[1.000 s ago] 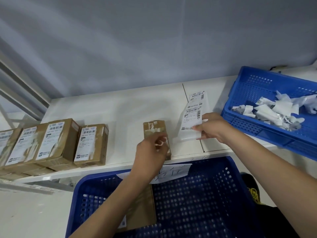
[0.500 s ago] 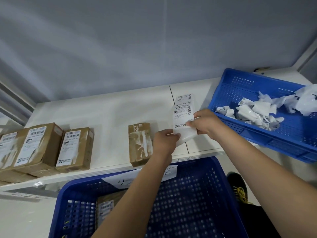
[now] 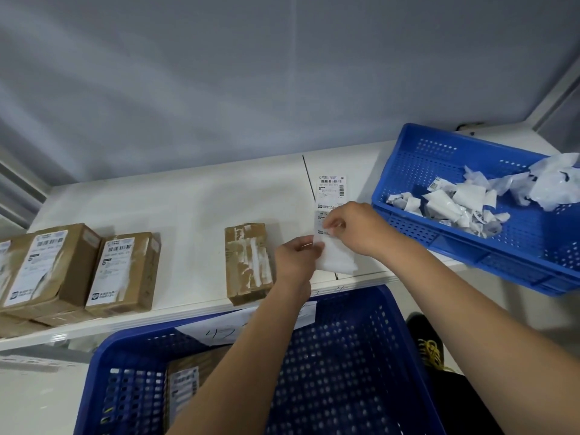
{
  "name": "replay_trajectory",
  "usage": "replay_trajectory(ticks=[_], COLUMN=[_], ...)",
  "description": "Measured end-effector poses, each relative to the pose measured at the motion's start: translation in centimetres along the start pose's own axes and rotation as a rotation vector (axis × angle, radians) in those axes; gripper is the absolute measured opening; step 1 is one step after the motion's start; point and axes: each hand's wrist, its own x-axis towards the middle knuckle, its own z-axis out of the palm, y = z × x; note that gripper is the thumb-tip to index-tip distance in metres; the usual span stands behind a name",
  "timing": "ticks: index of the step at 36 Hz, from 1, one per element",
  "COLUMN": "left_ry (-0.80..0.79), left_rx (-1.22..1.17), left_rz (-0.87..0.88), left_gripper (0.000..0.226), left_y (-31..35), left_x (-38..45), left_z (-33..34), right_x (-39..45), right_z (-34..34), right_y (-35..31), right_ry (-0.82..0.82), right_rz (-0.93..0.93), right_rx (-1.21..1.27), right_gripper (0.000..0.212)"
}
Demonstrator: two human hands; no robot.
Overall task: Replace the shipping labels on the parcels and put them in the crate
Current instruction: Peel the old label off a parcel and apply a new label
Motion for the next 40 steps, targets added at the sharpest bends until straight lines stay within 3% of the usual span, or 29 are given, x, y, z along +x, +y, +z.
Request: replay_trajectory(ticks=[12,27,40], left_ry=[-0.118,-0.092,-0.073], left_rx=[-0.031,-0.008,0.08], left_rz=[0.082,0.105,0.109], left_gripper=[0.018,0.007,0.017], left_y=[-0.88,-0.23,-0.26], left_x=[-0.15,0.27,0.27], left_z=[0.39,0.69,0.32], right_x=[-0.26,0.34,-0.17], right_z=[-0.34,-0.27,-0.84], right_y=[-0.13,0.33,-0.08], right_ry=[0.001,-0.014,-0.009], right_rz=[-0.014,-0.045,-0.064], right_rx=[0.05,0.039,0.027], right_gripper=[0.038,0.015,0.01])
